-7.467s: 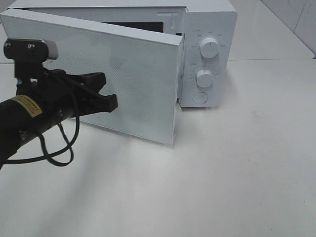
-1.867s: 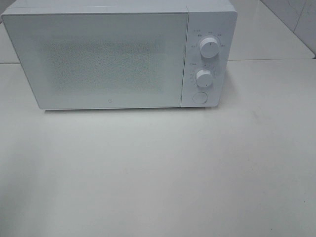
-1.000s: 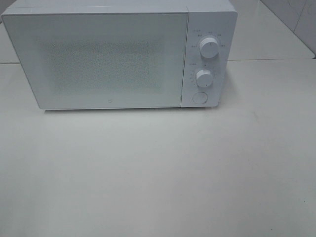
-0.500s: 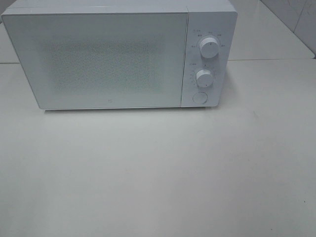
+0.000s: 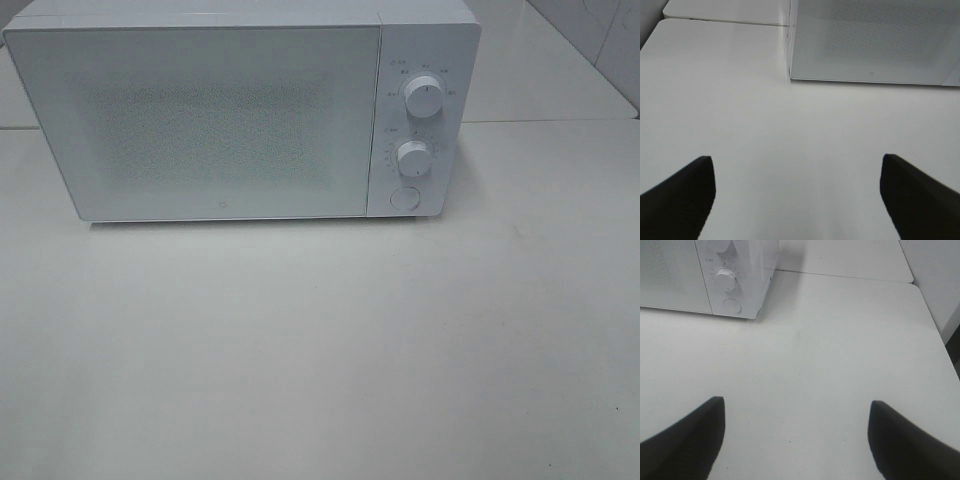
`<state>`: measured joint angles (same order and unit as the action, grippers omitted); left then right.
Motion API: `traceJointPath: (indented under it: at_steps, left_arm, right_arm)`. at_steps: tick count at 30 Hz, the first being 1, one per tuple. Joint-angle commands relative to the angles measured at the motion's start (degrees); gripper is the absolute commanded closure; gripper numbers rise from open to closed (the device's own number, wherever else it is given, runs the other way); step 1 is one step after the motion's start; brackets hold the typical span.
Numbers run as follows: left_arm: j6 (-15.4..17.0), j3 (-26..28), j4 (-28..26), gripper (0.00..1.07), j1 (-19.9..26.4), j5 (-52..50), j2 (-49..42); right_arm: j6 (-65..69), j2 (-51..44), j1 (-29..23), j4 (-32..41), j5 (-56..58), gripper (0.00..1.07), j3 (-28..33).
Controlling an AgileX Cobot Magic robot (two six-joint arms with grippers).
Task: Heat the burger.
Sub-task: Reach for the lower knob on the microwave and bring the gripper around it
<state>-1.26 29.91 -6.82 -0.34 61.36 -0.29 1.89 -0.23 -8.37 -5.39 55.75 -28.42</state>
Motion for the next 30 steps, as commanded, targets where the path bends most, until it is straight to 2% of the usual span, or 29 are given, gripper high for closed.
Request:
traceJointPath:
  at_steps: [1,12,14,21,30]
  left_arm:
    - [-0.11,-0.29,-0.52,0.25,0.00,0.06,-1.26]
    - [-0.11,-0.29,-0.52,0.25,0.00,0.06,-1.26]
    - [-0.11,-0.29,-0.52,0.25,0.00,0.06,-1.26]
    - [-0.11,-0.29,-0.52,0.25,0.00,0.06,-1.26]
    - [-0.11,-0.29,-0.52,0.25,0.00,0.06,-1.26]
  right_arm:
    - [0.34,-1.43,0.17,-0.17,-0.86,0.33,0.11]
    - [0.74,3.38,0.17,-0.11,-6.53,0.33,-1.38]
    - [0.86,6.30,0.06,-0.23,-14.09,0.33,0.00]
    - [0.97,10.66,0.06,-0.17,-24.41,0.33,3.72]
    - [0.97,19.88,0.06,-0.06,-43.14,0.33,10.08]
